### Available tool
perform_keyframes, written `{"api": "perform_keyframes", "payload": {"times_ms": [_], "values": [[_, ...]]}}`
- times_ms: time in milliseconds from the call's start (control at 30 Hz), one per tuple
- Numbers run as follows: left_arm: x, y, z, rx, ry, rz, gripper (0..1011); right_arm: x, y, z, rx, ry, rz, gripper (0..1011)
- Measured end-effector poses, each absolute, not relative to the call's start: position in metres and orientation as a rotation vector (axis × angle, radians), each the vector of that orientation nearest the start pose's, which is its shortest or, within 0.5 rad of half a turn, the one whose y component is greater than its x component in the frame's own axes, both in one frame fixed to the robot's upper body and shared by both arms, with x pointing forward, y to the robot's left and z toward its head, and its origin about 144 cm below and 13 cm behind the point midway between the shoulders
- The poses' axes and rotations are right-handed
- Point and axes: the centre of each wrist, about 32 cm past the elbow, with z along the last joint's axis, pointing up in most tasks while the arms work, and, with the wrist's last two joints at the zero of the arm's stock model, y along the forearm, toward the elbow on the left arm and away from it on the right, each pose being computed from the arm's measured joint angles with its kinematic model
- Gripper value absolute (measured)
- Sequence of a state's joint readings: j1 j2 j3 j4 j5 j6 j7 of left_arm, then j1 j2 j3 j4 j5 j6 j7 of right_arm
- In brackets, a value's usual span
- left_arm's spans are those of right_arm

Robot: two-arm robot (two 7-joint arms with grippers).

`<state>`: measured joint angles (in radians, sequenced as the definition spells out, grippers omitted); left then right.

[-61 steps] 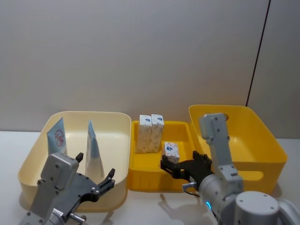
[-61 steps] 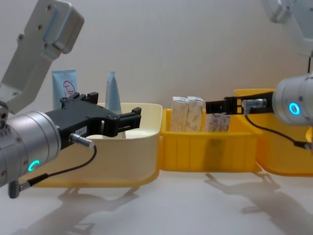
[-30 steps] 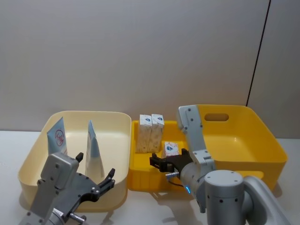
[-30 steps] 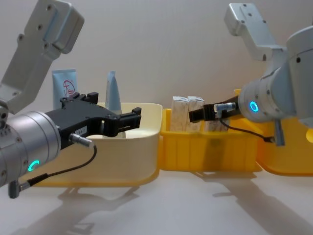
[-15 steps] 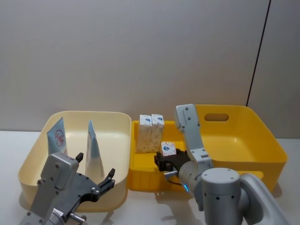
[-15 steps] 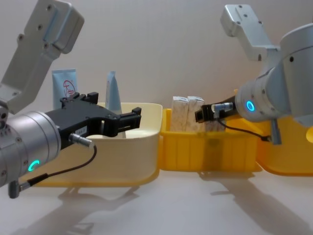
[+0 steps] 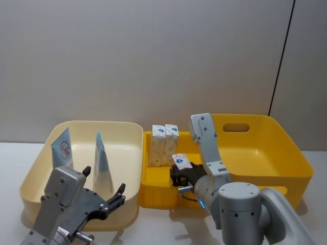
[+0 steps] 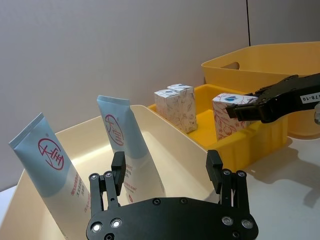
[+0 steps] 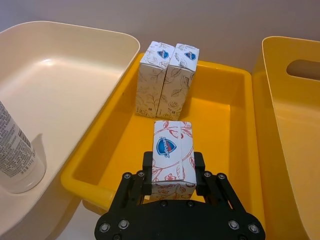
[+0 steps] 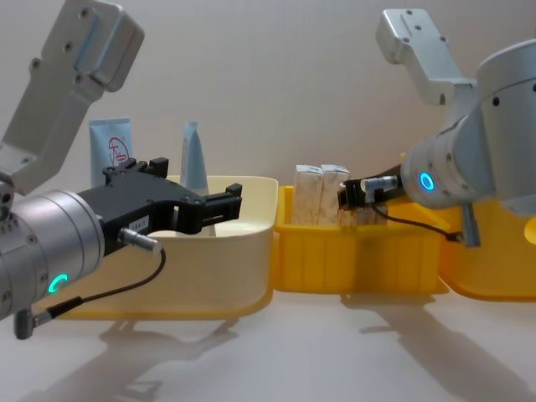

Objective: Bimanual collaborative sorting of washing and personal care products

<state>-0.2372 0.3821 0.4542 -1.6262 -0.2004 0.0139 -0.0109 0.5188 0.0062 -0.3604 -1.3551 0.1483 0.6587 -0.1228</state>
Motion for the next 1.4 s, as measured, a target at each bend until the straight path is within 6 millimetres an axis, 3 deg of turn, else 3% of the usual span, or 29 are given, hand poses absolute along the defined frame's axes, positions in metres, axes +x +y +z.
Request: {"api": "perform_keyframes", "payload": {"times_ms": [933, 1400], "values": [[0.492, 0.198, 1.204, 0.061, -0.268, 1.124, 1003, 0.559, -0.129, 1.289, -0.173, -0.020, -1.353, 445], [0.492, 0.198, 1.204, 0.061, -0.268, 1.124, 1003, 0.551, -0.168, 1.306, -0.015, -0.163, -1.499, 445]]}}
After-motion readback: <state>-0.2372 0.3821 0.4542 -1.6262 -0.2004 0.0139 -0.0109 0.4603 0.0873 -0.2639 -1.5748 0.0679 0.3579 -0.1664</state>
